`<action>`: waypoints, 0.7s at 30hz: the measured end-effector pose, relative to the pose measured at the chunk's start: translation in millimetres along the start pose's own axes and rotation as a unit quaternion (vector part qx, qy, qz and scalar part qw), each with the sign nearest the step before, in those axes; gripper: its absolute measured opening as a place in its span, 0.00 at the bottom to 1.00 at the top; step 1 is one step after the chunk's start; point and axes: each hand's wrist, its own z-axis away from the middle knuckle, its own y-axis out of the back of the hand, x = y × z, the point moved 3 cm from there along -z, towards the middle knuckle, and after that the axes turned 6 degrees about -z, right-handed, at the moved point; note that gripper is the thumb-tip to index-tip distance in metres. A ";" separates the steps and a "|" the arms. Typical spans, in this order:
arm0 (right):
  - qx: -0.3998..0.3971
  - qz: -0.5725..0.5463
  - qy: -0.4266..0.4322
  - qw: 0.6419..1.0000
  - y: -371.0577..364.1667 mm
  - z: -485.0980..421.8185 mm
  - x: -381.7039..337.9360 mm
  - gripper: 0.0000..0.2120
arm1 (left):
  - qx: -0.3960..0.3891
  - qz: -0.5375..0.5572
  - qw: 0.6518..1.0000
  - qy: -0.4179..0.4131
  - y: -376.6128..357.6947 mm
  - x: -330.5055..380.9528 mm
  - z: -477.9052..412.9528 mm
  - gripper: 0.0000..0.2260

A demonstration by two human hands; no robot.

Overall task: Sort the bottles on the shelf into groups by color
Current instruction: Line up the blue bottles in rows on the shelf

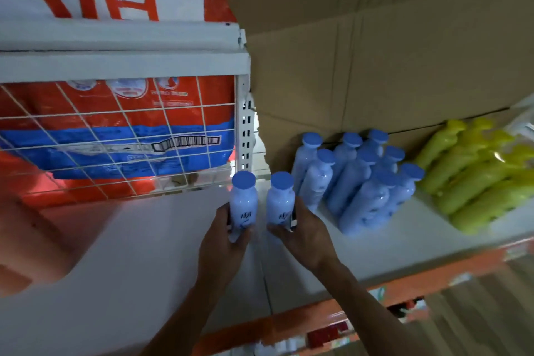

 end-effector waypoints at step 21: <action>0.012 0.008 0.048 0.999 78.3 36.5 49.4 0.33 | 0.010 0.074 0.995 -0.070 -57.5 80.2 14.2 0.26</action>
